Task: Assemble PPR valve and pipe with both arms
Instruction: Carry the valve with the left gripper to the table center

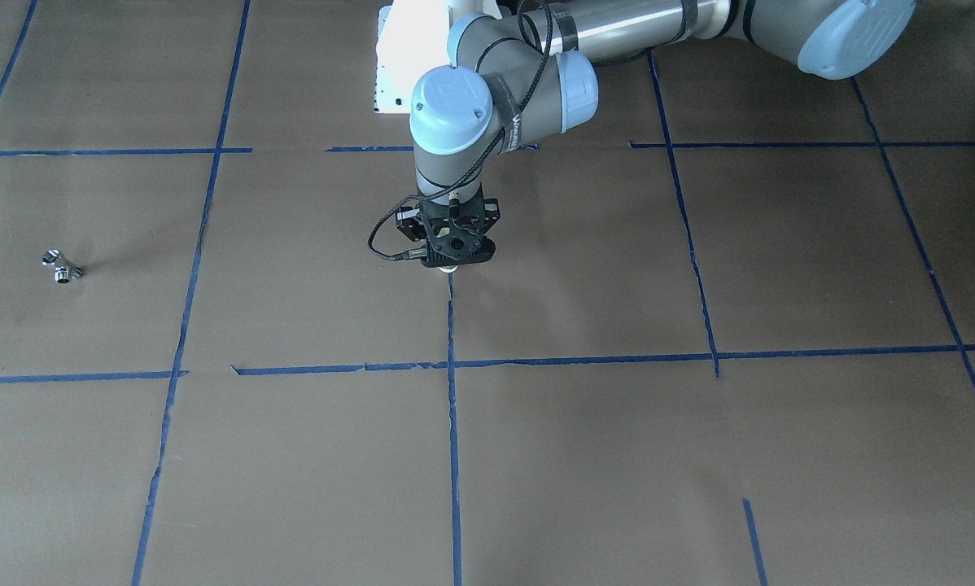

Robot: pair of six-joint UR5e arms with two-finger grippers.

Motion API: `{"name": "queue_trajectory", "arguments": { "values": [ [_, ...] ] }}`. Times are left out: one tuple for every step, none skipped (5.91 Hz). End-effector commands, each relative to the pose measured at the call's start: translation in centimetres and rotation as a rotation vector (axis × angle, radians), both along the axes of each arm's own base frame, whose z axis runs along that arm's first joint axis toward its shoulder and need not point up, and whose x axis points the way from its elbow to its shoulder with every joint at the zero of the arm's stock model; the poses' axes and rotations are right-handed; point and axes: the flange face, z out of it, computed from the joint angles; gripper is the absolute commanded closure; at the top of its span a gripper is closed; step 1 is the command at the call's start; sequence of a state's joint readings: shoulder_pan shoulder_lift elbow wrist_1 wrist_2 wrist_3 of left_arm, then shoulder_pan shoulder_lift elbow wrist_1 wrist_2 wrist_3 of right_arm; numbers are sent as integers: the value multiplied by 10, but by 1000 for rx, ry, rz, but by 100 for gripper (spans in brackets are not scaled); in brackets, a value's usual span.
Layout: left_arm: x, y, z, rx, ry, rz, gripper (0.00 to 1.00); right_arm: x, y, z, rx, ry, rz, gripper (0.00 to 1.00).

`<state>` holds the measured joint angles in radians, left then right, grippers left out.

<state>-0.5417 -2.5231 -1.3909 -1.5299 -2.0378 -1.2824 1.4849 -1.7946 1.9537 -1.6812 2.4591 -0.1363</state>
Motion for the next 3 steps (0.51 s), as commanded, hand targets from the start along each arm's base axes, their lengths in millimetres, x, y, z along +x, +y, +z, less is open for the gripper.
{"name": "queue_trajectory", "arguments": {
  "values": [
    [0, 0, 9, -5, -9, 0, 60, -1, 0, 0, -5, -10, 2, 0],
    [0, 0, 10, -5, -9, 0, 10, -1, 0, -1, -5, -12, 3, 0],
    [-2, 0, 8, -6, -6, -5, 0, -1, 0, 0, -6, -12, 2, 0]
  ]
}}
